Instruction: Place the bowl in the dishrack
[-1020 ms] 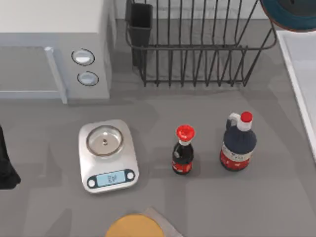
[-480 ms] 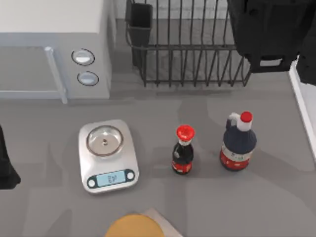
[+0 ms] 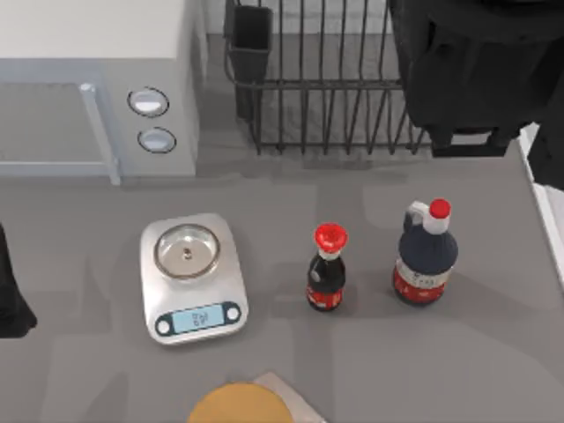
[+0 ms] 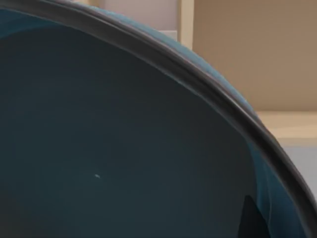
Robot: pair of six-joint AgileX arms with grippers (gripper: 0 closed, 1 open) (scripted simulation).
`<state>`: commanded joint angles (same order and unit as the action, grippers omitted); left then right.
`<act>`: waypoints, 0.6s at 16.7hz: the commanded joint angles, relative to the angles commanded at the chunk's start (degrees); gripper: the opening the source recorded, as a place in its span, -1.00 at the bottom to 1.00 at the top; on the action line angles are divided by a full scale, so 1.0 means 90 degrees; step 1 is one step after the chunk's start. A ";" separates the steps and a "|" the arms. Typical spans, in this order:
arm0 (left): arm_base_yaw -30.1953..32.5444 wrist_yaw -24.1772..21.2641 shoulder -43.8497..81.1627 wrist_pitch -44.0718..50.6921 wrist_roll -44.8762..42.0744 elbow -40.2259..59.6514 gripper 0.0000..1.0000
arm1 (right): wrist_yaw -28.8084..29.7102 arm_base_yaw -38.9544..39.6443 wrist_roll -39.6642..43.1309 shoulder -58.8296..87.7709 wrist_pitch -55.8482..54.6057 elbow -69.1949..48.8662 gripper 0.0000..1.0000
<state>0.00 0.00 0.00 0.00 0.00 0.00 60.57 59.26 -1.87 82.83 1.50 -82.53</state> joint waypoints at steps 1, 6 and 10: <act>0.0000 0.0000 0.0000 0.0000 0.0000 0.0000 1.00 | -0.0008 -0.0009 0.0001 0.0015 -0.0015 0.0000 -1.00; 0.0000 0.0000 0.0000 0.0000 0.0000 0.0000 1.00 | -0.0552 -0.0564 0.0033 0.0995 -0.1050 0.0084 -1.00; 0.0000 0.0000 0.0000 0.0000 0.0000 0.0000 1.00 | -0.1377 -0.1399 0.0037 0.2318 -0.2752 0.0299 -1.00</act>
<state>0.00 0.00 0.00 0.00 0.00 0.00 48.17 46.67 -1.54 103.69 -23.27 -79.84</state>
